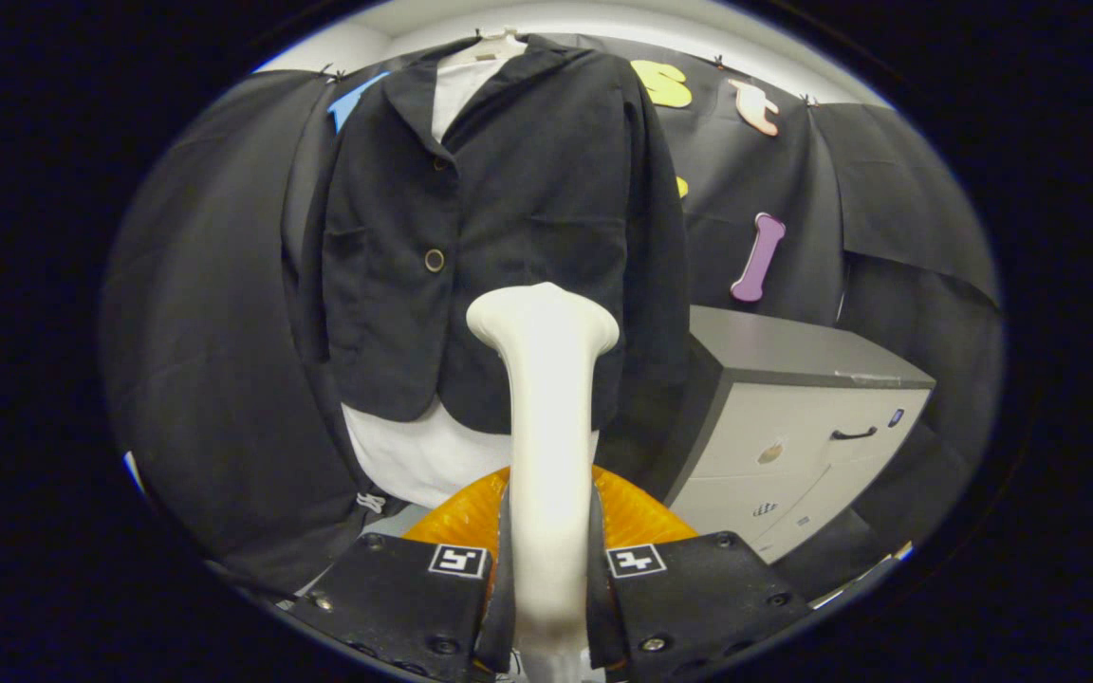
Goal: Iron the clothes twice with a garment steamer, once on the left side and once on the right side.
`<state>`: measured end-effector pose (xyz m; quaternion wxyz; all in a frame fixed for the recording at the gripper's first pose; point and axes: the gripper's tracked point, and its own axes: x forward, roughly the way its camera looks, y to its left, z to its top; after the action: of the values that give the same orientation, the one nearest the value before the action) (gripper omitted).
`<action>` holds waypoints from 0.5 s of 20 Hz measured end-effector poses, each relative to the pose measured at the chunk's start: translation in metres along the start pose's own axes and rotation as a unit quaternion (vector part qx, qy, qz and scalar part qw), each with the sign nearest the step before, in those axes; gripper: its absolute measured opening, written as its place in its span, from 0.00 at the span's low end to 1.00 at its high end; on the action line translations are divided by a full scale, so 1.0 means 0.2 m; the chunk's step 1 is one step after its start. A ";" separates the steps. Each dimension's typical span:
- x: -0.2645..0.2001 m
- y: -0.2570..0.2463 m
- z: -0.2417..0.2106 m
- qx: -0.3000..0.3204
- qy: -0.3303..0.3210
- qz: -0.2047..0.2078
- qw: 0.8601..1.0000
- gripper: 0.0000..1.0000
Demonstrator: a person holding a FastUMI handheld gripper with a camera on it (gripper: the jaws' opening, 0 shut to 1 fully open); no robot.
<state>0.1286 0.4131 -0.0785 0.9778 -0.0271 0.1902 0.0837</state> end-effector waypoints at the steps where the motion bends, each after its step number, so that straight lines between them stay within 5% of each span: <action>1: 0.02 0.00 -0.04 0.004 0.007 -0.001 1.000 0.33; 10: 0.12 -0.01 -0.24 -0.011 0.066 -0.003 0.998 0.33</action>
<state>0.1330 0.4115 -0.1326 0.9629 -0.0436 0.2538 0.0809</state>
